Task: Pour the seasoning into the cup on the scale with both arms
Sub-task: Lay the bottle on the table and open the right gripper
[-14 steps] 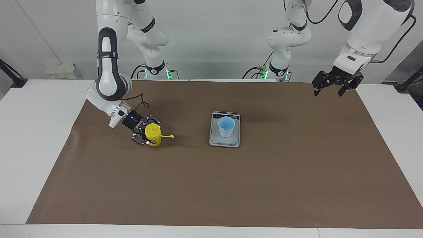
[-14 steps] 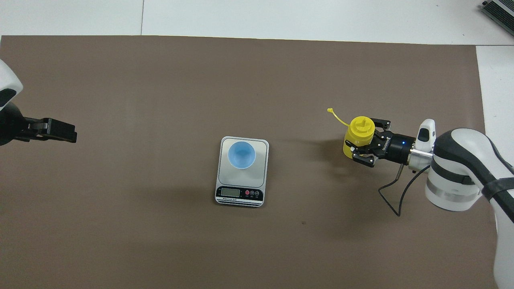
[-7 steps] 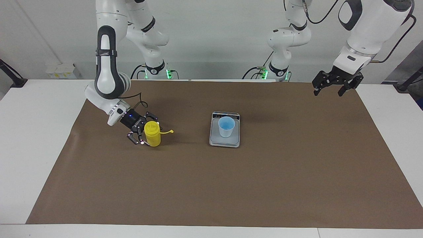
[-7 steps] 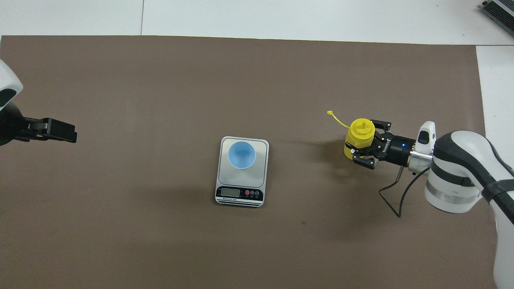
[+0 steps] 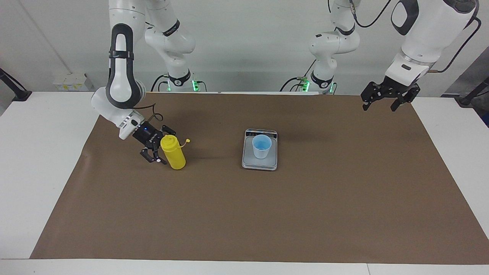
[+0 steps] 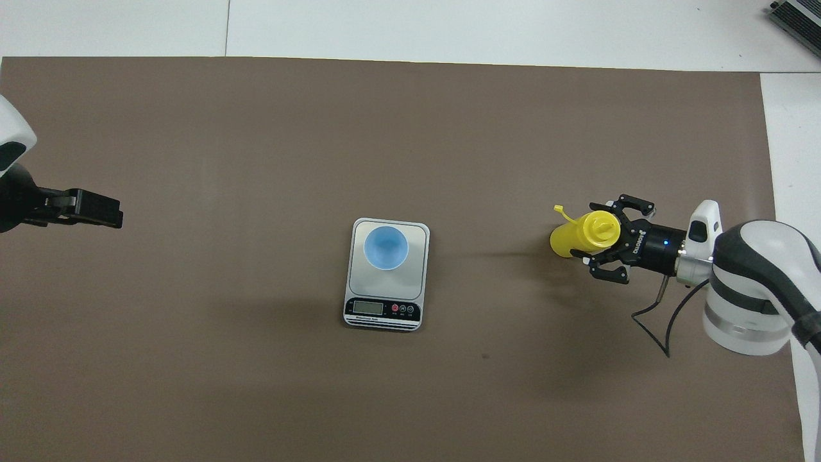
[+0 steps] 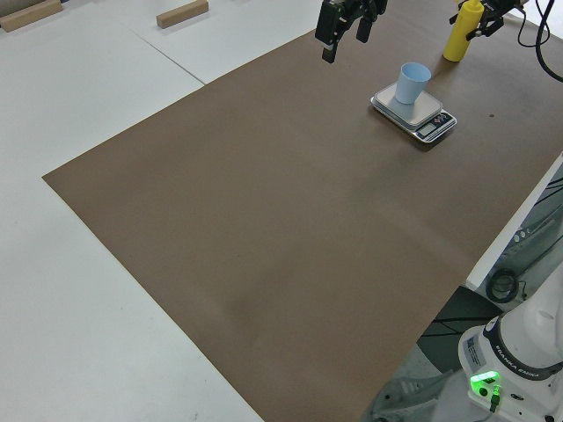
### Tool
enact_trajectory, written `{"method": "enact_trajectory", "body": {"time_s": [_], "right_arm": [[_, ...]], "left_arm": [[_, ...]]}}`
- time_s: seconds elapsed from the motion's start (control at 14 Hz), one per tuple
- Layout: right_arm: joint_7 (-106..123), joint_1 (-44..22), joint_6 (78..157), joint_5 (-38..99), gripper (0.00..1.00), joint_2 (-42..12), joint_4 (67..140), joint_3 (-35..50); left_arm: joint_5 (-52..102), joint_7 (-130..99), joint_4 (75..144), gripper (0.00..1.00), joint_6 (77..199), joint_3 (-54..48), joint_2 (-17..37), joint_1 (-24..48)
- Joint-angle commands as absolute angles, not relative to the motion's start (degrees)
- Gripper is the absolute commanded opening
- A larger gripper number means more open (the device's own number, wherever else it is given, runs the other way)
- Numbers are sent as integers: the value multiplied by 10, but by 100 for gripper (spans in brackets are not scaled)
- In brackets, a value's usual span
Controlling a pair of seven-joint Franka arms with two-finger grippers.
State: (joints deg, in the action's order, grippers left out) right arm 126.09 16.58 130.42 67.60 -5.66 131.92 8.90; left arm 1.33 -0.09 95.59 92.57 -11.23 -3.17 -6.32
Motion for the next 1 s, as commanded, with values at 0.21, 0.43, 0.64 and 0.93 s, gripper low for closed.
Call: {"method": "enact_trajectory", "body": {"time_s": [0.21, 0.43, 0.64, 0.93], "right_arm": [[1233, 189, 1299, 473, 100, -28, 1266, 88], [1182, 187, 1286, 363, 100, -20, 1223, 89], [1073, 174, 1280, 296, 100, 11, 1218, 93], [877, 129, 1266, 254, 100, 37, 1209, 95]], "left_arm": [[19, 7, 962, 100, 923, -113, -41, -69], [19, 7, 962, 100, 923, -113, -41, -69], [19, 7, 962, 100, 923, -113, -41, -70], [19, 7, 962, 100, 923, -113, -41, -70]]}}
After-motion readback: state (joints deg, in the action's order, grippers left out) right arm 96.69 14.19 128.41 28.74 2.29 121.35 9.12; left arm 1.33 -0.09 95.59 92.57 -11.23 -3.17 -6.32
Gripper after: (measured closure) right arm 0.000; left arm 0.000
